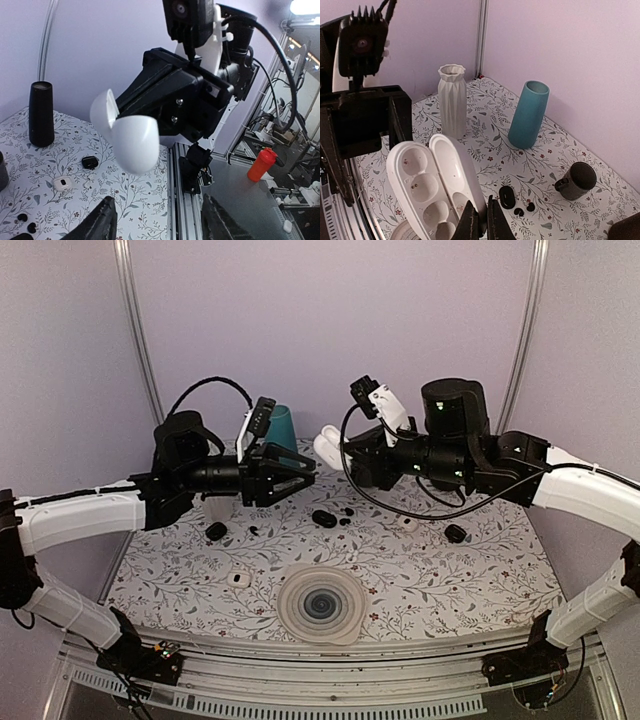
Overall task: Insert the wireless bluetooth earbuds into the charging case
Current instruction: Pass from the right arm to the left
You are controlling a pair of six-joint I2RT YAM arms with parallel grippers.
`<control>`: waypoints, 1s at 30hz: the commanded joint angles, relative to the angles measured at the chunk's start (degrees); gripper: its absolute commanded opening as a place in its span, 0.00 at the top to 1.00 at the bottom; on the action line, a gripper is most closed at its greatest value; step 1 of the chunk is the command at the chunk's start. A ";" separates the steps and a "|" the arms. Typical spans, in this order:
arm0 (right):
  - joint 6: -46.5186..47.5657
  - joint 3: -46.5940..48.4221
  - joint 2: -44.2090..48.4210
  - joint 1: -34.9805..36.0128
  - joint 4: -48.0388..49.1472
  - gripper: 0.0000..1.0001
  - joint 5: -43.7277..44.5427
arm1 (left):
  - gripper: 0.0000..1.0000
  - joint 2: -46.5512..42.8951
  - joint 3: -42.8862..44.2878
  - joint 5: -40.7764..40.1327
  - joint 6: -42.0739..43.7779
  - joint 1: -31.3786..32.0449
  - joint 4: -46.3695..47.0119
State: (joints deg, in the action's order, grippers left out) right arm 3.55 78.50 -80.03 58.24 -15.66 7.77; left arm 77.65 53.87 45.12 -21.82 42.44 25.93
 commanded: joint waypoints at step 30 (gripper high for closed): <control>4.89 5.27 -3.47 4.15 -3.38 0.96 6.00 | 0.62 0.66 6.58 -5.99 5.56 2.47 -7.56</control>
State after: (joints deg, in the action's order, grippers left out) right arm 8.40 82.13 -83.40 61.84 -19.29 13.47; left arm 77.54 58.76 39.68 -17.06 43.99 18.57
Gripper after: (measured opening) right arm 0.043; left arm 0.405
